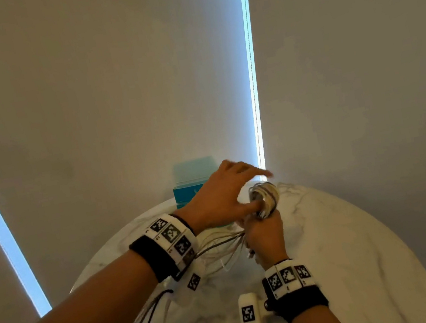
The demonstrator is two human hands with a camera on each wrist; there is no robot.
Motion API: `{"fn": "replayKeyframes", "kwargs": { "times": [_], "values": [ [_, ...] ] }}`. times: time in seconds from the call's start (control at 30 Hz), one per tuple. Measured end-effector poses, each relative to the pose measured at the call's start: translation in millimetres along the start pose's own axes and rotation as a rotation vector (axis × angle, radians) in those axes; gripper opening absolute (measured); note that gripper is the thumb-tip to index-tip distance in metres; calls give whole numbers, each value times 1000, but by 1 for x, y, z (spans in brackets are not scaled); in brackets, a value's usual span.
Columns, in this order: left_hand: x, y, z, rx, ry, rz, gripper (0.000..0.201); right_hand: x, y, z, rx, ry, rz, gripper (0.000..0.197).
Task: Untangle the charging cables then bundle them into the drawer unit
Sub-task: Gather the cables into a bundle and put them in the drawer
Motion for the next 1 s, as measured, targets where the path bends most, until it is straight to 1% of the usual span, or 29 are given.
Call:
{"fn": "replayKeyframes", "kwargs": {
  "times": [0.03, 0.07, 0.1, 0.13, 0.17, 0.2, 0.27, 0.33, 0.4, 0.47, 0.5, 0.57, 0.6, 0.67, 0.73, 0.8, 0.87, 0.93, 0.97, 1.0],
  "values": [
    [13, -13, 4, -138, -98, 116, 81, -4, 1, -1, 24, 5, -107, 22],
    [26, -23, 10, -242, -217, 212, 98, -7, 0, 1, 58, -8, -192, 14],
    [42, -31, 17, -309, -346, 288, 111, -7, 0, 1, 92, -33, -276, 10],
    [56, -37, 24, -334, -465, 328, 118, -7, 2, 0, 156, -57, -335, 17],
    [66, -41, 29, -329, -545, 325, 122, -6, 3, -1, 216, -81, -382, 20],
    [74, -46, 33, -319, -580, 304, 126, -6, 4, -1, 270, -98, -415, 18],
    [81, -57, 38, -327, -587, 296, 133, -8, 6, -4, 317, -130, -488, 17],
    [79, -64, 40, -311, -581, 314, 122, -12, 6, -7, 330, -134, -531, 20],
    [70, -75, 42, -296, -553, 271, 109, -15, 3, -9, 310, -151, -533, 22],
    [58, -87, 47, -330, -549, 224, 101, -17, 1, -10, 301, -170, -582, 18],
    [52, -93, 50, -341, -559, 210, 90, -17, 0, -10, 303, -189, -614, 19],
    [43, -100, 57, -334, -594, 193, 54, -20, -4, -12, 333, -211, -684, 22],
    [38, -104, 59, -333, -581, 206, 47, -22, -5, -13, 354, -211, -723, 23],
    [27, -112, 63, -339, -500, 313, 42, -28, -3, -18, 384, -177, -804, 21],
    [14, -124, 70, -336, -370, 442, 33, -34, 3, -26, 389, -155, -886, 19],
    [2, -133, 77, -360, -237, 578, 32, -33, 7, -30, 392, -179, -936, 24],
    [-9, -135, 79, -427, -95, 784, 41, -28, 8, -32, 406, -170, -941, 25],
    [-21, -138, 82, -548, 74, 1096, 40, -23, 11, -35, 428, -137, -929, 19],
    [-28, -140, 84, -599, 124, 1180, 39, -22, 14, -39, 437, -122, -930, 17],
    [-36, -141, 88, -618, 125, 1178, 41, -22, 16, -43, 451, -112, -936, 17]
  ]
}}
Point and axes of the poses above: each hand's wrist, its own z-axis away from the middle knuckle, its own x-axis out of the palm, y = z × x, the point moved 6 cm from there along -z, towards the middle knuckle, and after that the axes turned 1 degree about y, right-handed, at the moved point
